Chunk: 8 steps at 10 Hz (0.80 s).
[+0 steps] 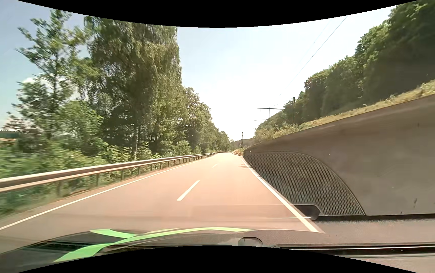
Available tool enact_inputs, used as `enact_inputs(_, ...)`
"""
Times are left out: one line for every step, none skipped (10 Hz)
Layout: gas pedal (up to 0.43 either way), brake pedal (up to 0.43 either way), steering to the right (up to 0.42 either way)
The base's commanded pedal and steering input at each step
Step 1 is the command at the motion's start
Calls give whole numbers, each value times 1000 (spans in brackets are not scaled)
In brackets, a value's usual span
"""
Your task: Follow the waypoints while adhering to traffic rules and regulations
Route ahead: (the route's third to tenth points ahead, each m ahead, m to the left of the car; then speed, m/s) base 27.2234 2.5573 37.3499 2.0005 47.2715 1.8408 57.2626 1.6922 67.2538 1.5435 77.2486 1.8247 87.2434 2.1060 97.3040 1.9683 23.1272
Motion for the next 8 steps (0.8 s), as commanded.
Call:
enact_inputs(150, 0, 2)
enact_inputs(150, 0, 1)
enact_inputs(150, 0, 1)
enact_inputs(150, 0, 0)
enact_inputs(157, 0, 0)
enact_inputs(169, 0, 0)
enact_inputs(189, 0, -1)
enact_inputs(220, 0, 0)
